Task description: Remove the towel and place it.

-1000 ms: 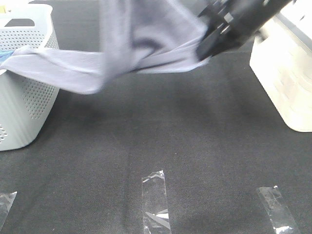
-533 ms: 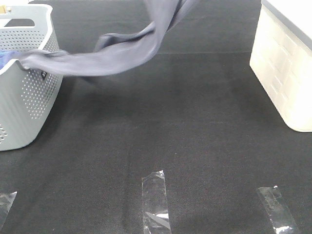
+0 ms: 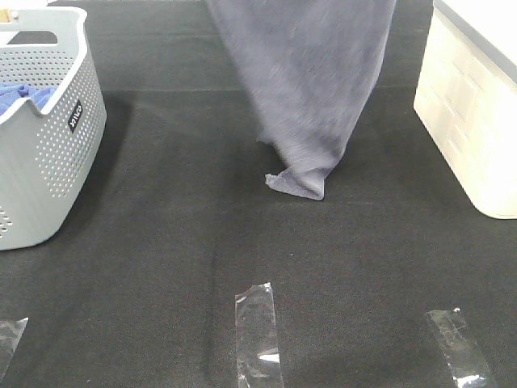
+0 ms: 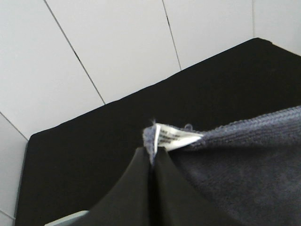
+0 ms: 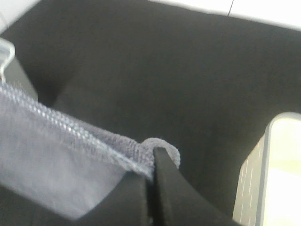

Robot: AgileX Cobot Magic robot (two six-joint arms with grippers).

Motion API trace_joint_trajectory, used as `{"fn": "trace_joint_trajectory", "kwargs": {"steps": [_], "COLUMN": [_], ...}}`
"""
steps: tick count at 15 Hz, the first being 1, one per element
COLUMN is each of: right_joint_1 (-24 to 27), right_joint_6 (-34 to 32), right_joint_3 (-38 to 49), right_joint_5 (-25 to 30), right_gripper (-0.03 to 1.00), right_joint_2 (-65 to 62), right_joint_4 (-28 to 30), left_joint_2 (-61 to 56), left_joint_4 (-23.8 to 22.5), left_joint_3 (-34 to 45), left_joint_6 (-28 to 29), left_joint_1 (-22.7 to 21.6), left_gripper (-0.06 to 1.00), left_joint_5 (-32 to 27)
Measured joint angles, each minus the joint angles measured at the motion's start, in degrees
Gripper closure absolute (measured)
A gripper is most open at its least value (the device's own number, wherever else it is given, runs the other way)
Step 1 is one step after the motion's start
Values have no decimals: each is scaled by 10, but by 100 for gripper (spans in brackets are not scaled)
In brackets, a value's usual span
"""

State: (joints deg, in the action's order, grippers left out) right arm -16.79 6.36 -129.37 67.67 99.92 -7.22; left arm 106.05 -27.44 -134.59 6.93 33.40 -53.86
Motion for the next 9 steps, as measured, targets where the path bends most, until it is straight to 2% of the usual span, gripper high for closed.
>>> {"fn": "trace_joint_trajectory", "kwargs": {"steps": [2,6,9], "right_joint_1": [-1,-1,-1], "right_joint_6": [1,1,1], "right_joint_3": [14,81,100], "right_joint_5": [12,16,15], "right_gripper": [97,97,97], "right_joint_2": [9,33,88], "right_joint_4": [-1,2,2], "left_joint_2": [16,78,142], "left_joint_4": [-12,-15,-7], "left_joint_3": [0,0,0], "left_joint_6": [-1,-1,0], "left_joint_1": [2,0,-23], "left_gripper": [94,94,94], "left_joint_5": [-28,-124,-139]}}
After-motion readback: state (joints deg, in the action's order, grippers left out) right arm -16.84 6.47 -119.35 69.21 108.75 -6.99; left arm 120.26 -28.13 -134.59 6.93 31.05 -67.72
